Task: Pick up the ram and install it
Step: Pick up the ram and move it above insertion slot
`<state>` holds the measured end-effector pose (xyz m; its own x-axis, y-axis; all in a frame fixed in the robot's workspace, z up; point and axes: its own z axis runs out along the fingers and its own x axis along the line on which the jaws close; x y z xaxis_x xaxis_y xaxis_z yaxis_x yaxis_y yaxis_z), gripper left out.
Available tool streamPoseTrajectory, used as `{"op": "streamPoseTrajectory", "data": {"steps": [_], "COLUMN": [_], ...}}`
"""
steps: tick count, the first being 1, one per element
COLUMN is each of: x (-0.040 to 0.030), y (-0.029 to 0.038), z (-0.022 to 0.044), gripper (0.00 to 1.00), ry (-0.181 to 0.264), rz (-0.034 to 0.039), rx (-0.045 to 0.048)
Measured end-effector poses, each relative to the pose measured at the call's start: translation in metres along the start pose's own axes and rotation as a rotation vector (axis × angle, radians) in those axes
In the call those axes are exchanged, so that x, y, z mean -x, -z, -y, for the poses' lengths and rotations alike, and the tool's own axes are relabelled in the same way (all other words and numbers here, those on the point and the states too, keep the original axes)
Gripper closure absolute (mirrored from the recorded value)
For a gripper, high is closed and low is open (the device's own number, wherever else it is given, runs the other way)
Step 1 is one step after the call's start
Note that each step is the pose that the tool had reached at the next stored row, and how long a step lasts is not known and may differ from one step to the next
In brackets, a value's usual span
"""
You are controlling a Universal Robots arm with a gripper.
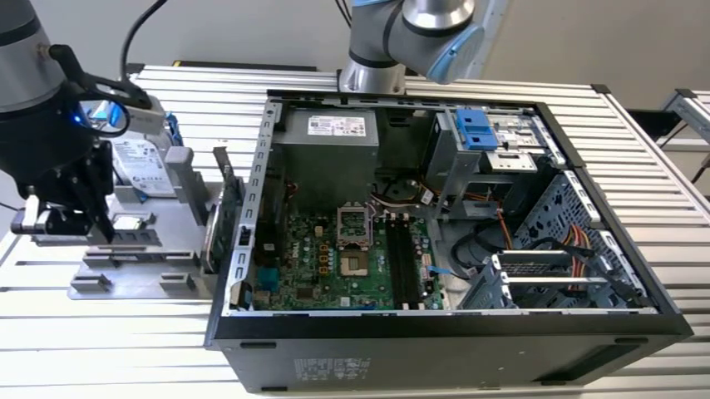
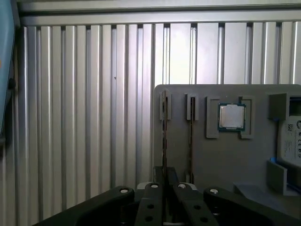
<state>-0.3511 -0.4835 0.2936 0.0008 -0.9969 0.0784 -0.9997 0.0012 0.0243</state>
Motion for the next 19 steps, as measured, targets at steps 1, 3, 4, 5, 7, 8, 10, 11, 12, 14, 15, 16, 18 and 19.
{"op": "streamPoseTrajectory", "data": {"steps": [1,3,4,5,7,8,10,11,12,14,15,16,18,19], "x": [0.0000,-0.0002,-0.0002,-0.0002,-0.0003,-0.0004,-0.0004,-0.0005,-0.0005,-0.0006,-0.0007,-0.0007,-0.0008,-0.0008], "y": [0.0007,0.0019,0.0025,0.0030,0.0041,0.0046,0.0057,0.0062,0.0067,0.0078,0.0084,0.0090,0.0102,0.0107], "z": [0.0000,-0.0001,-0.0001,-0.0002,-0.0002,-0.0003,-0.0004,-0.0004,-0.0004,-0.0005,-0.0005,-0.0006,-0.0006,-0.0006], "gripper": [1.00,1.00,1.00,1.00,1.00,1.00,1.00,1.00,1.00,1.00,1.00,1.00,1.00,1.00], "ry": [0.000,0.000,0.000,0.000,0.000,0.000,0.000,0.000,0.000,0.000,0.000,0.000,0.000,0.000], "rz": [-0.0001,-0.0001,0.0000,0.0000,0.0000,0.0000,0.0000,-0.0001,0.0000,0.0000,-0.0001,-0.0001,-0.0001,0.0000], "rx": [0.0000,0.0000,0.0000,-0.0001,-0.0001,-0.0002,-0.0002,-0.0002,-0.0003,-0.0003,-0.0002,-0.0002,-0.0003,-0.0003]}}
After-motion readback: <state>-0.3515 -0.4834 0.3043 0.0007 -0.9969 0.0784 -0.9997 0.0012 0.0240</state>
